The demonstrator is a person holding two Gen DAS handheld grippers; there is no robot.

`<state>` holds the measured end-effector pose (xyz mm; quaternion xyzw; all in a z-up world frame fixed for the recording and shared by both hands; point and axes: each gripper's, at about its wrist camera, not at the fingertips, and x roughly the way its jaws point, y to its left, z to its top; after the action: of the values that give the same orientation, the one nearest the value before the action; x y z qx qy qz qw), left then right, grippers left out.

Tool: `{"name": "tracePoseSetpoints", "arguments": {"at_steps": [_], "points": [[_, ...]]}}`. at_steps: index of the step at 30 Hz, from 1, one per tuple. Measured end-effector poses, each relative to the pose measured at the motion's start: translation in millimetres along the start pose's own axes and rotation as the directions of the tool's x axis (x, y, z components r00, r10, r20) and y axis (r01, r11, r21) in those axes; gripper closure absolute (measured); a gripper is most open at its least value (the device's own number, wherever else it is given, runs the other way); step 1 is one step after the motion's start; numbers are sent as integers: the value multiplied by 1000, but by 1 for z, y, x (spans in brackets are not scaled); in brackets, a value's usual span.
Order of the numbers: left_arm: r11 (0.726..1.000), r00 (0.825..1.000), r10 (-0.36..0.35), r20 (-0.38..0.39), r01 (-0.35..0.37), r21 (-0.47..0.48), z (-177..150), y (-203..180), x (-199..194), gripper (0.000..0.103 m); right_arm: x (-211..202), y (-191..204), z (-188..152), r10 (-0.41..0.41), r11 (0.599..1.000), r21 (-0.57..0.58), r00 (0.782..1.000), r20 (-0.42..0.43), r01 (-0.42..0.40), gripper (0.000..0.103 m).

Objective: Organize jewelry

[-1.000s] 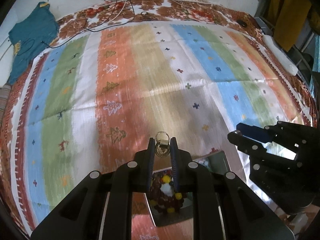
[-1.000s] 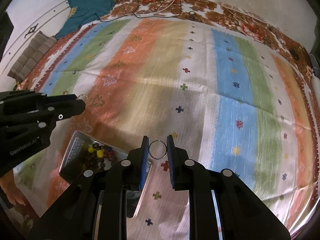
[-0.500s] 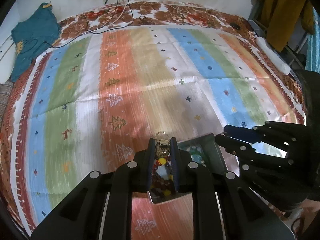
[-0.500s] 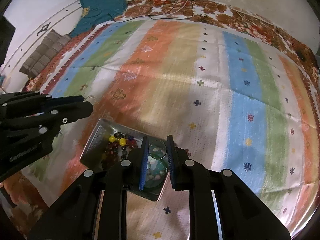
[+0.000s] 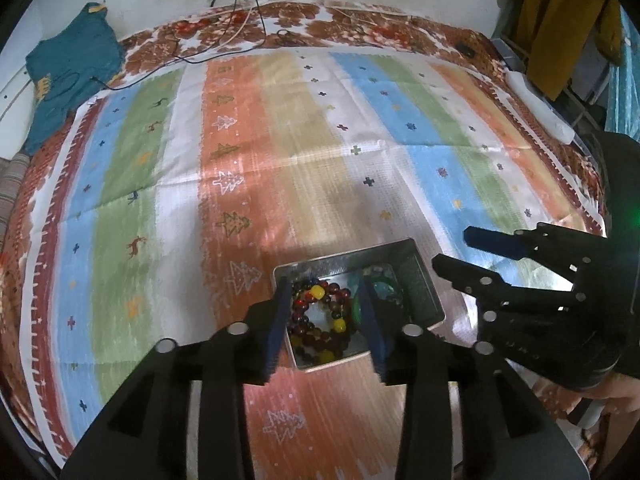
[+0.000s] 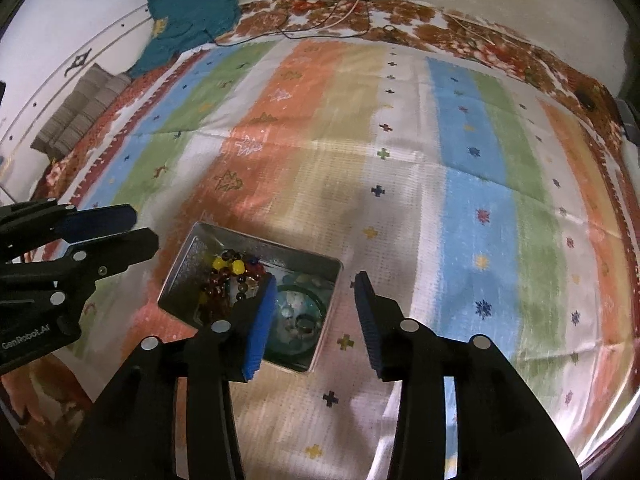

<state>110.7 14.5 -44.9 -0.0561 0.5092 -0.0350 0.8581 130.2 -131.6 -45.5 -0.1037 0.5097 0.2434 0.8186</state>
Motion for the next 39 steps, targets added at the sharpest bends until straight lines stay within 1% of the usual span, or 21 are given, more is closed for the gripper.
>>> {"name": "tracePoseSetpoints", "arguments": {"at_steps": [1,3,8,11,13,14,17,19,21,24,26,28,30,32,36,39], "points": [[1000,1000,2,3,-2,1,-2,0,-2,60,-3,0,-2,-6,1000,2,1000,8,6,58],[1000,1000,-1,8,1,2,-6,-1,-5,59,-10,-1,-6,-6,1000,11,1000,24,5,56],[1000,1000,-8,24,8,2,-16,1,-15,52,-22,0,-15,-9,1000,13,999,50,8,49],[1000,999,-10,34,10,2,-22,2,-20,45,-29,1,-21,-8,1000,10,998,66,7,45],[1000,999,-11,41,11,2,-26,2,-24,38,-34,2,-24,-11,1000,7,997,78,11,40],[1000,999,-13,45,13,-1,-28,3,-26,37,-36,3,-26,-15,1000,3,996,82,15,40],[999,998,-35,43,36,-17,-35,6,-31,31,-41,5,-32,-18,1000,-2,996,91,19,35],[999,998,-25,52,26,-19,-40,7,-35,24,-44,6,-36,-12,1000,-6,995,98,13,30],[1000,998,-13,61,14,-14,-44,6,-39,20,-48,8,-39,-10,1000,-11,994,107,12,28],[999,996,-37,76,38,-16,-51,6,-45,16,-53,8,-44,-25,999,-17,992,120,27,25],[999,995,-29,96,31,-12,-56,5,-50,13,-56,8,-47,-24,999,-18,991,128,26,21],[1000,992,-9,123,8,2,-60,2,-55,7,-60,9,-50,-10,1000,-21,990,139,13,17],[1000,988,16,151,-19,14,-64,-1,-59,6,-66,10,-53,-6,1000,-26,987,161,11,14],[1000,986,23,163,-26,14,-65,-1,-61,6,-72,10,-57,0,1000,-28,983,182,6,11],[1000,984,23,178,-23,-5,-66,2,-66,6,-78,9,-59,3,1000,-21,979,204,1,9],[1000,981,29,193,-28,-4,-69,1,-69,6,-79,9,-60,7,1000,-20,980,199,-3,9]]}}
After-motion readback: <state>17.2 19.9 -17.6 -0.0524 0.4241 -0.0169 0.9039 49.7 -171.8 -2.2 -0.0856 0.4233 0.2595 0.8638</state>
